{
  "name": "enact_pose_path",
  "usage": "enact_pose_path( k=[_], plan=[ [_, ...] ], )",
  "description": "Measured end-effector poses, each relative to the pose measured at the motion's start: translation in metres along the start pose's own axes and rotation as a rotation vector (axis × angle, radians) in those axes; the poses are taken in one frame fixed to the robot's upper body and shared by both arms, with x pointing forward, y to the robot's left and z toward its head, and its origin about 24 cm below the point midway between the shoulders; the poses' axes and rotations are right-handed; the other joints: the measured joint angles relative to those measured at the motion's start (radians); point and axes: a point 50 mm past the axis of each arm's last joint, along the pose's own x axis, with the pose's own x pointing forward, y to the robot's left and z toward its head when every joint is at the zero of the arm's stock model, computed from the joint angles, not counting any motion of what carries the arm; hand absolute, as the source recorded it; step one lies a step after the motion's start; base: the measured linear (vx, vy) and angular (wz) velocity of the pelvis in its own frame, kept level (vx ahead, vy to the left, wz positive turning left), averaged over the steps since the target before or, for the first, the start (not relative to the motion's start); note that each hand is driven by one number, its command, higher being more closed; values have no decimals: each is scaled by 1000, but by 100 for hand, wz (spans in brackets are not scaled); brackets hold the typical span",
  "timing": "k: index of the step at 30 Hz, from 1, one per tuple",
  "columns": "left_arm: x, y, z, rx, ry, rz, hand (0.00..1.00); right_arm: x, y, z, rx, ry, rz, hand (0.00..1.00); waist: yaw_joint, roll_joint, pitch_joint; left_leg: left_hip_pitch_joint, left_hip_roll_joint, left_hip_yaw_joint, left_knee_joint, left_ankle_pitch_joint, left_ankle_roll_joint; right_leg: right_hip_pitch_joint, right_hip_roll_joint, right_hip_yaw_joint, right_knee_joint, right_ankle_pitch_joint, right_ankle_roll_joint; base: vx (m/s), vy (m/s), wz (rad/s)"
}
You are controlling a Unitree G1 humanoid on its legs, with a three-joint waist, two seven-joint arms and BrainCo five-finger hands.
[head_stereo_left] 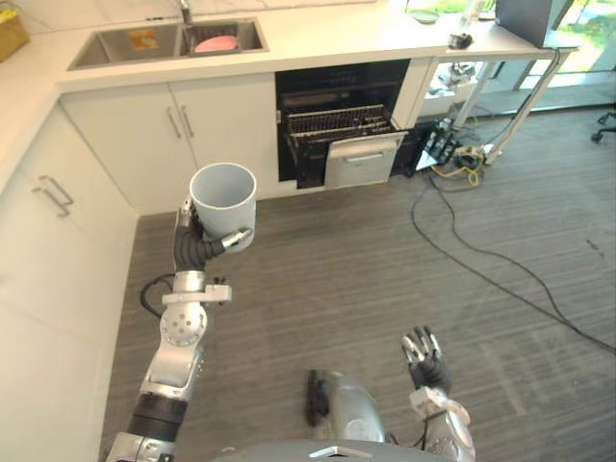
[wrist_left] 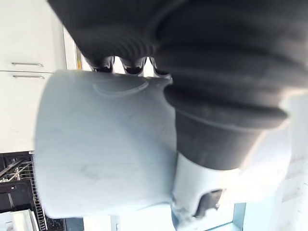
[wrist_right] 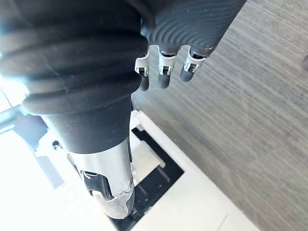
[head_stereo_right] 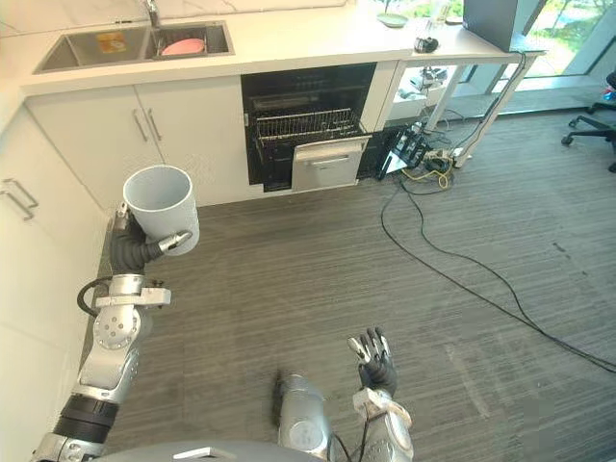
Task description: Walk over to the sink, pick up the cup, carry it to the dishwasher, place the cup inside the dishwasher, then close the dishwasher door
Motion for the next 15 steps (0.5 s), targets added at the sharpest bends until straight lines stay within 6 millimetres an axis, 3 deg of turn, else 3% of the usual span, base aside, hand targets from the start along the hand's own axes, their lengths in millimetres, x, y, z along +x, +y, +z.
enact_pose_path(
  k=[1, 2, 4, 6, 7, 8, 9, 10, 11, 12, 13, 14, 15],
  plan=[
    [-6, -1, -8, -5, 41, 8, 100, -1, -5, 4, -14, -6, -11, 0, 1, 41, -1, 0, 24, -25, 10, -11, 4, -4, 18, -5, 30, -38, 4, 446, -83, 6],
    [-9, -3, -13, -12, 66, 4, 100, -2, -7, 6, -26, -9, -14, 0, -1, 65, 1, 1, 38, -53, 28, -30, 9, -23, 28, -7, 88, -113, 7, 374, -90, -7],
    [-11, -9, -16, -25, 82, -14, 100, -3, -3, 1, -15, 0, -10, 0, 6, 65, 0, 17, 57, -82, 75, -36, -1, -29, 36, -8, 180, -206, 0, 390, -146, -5],
    [-16, -19, -18, -44, 94, -42, 100, -5, 4, 1, -9, -14, 13, 0, 19, 66, 2, -20, 100, -91, 269, -29, -4, 23, 55, -22, 197, -267, -9, 335, -147, -11],
    [-19, -27, -16, -55, 84, -57, 100, -8, 6, 3, -13, -31, 24, 0, 30, 72, 1, -95, 143, -124, 483, 33, -41, 70, 69, -30, 186, -289, -9, 243, -54, -11],
    [-20, -29, -15, -64, 79, -57, 100, -7, 9, 7, -16, -48, 36, 0, 35, 81, -3, -140, 165, -149, 578, 87, -73, 89, 82, -30, 175, -298, -9, 380, -64, -21],
    [-23, -29, -12, -76, 72, -43, 100, -7, 9, 13, -43, -66, 49, 0, 42, 85, -12, -221, 195, -180, 735, 209, -112, 118, 106, -25, 153, -308, -16, 329, 12, -22],
    [-24, -29, -11, -81, 70, -31, 100, -6, 8, 19, -79, -77, 56, 0, 47, 104, -19, -312, 217, -181, 885, 200, -110, 146, 118, -21, 129, -317, -23, 324, 41, -23],
    [-24, -27, -11, -79, 71, -25, 100, -3, 9, 24, -85, -90, 63, 0, 49, 104, -18, -347, 217, -164, 926, 167, -91, 161, 118, -13, 122, -322, -25, 309, 69, -23],
    [-27, -22, -13, -79, 85, -1, 100, 0, 9, 30, -96, -105, 68, 0, 53, 101, -16, -391, 215, -103, 931, 96, -30, 199, 114, 3, 95, -326, -23, 329, 54, -27],
    [-31, -16, -15, -75, 100, 23, 100, 3, 11, 32, -100, -113, 82, 0, 56, 92, -15, -412, 196, -50, 833, 44, 8, 241, 105, 18, 61, -323, -28, 337, 49, -32],
    [-33, -14, -15, -72, 105, 34, 100, 4, 12, 33, -101, -115, 88, 0, 61, 86, -17, -417, 179, -31, 756, 24, 16, 252, 96, 24, 48, -324, -25, 337, 52, -31],
    [-36, -11, -14, -72, 106, 49, 100, 6, 14, 35, -104, -123, 96, 0, 74, 77, -17, -431, 133, -29, 566, 7, 12, 272, 80, 39, 30, -330, -14, 324, 67, -34]
  ],
)
